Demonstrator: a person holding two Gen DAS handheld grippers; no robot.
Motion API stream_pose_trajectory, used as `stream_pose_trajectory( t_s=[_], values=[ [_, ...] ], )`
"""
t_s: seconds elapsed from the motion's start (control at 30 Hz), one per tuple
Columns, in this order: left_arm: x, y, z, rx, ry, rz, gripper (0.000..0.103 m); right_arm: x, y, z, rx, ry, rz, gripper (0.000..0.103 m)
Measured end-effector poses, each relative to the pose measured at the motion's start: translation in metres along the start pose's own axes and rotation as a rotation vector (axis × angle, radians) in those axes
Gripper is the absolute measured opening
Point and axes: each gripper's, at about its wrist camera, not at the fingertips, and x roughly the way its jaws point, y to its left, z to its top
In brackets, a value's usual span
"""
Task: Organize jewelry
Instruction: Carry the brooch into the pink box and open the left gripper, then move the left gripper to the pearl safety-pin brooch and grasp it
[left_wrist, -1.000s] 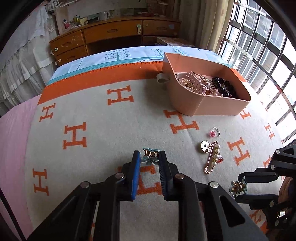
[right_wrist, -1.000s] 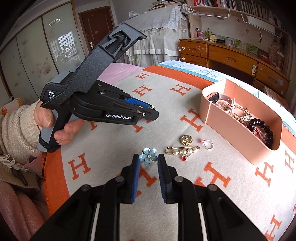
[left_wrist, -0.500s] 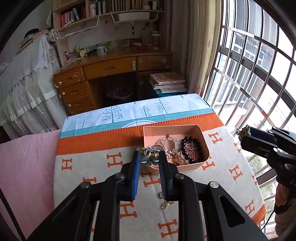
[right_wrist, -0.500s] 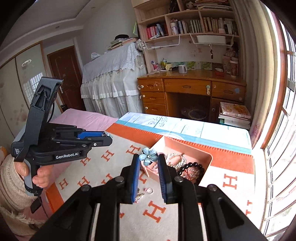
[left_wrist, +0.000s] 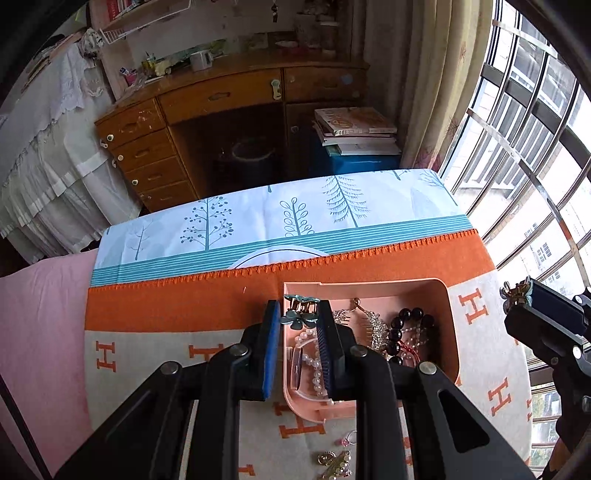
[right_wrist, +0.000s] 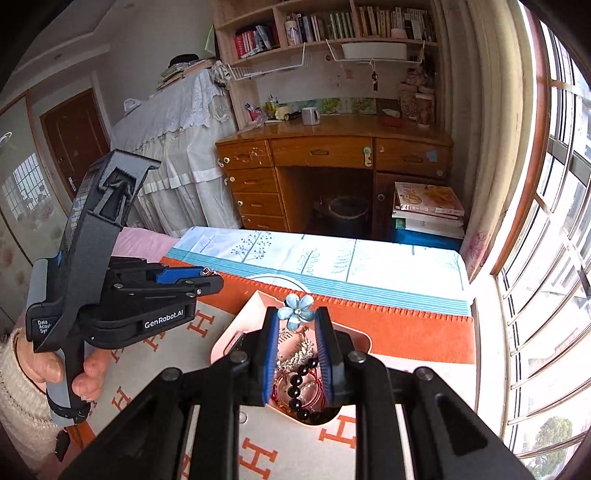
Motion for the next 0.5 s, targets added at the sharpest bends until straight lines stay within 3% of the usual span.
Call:
stream_pose_trajectory(
  t_s=[0.13, 0.2, 0.27, 0.33, 0.5],
  values=[
    [0.043, -0.005, 0.001, -0.002, 0.055, 0.009, 0.018, 0.043, -0.01, -0.011, 0.041, 0.09, -0.011, 0.02],
    [0.055, -0.008, 0.002, 0.004, 0.065, 0.014, 0.027, 0.061, -0.014, -0.012, 0.056, 0.121, -0.041, 0.021],
    [0.061, -0.009, 0.0, 0.005, 0.066, 0.008, 0.048, 0.076, -0.019, -0.013, 0.071, 0.153, -0.055, 0.021],
    [0.06, -0.01, -0.002, 0.012, 0.043, 0.004, 0.061, 0.084, -0.025, -0.015, 0.101, 0.169, -0.049, 0.021],
    [0.051, -0.006, -0.004, 0.018, 0.016, 0.006, 0.063, 0.089, -0.025, -0.023, 0.106, 0.178, -0.039, 0.021]
  ],
)
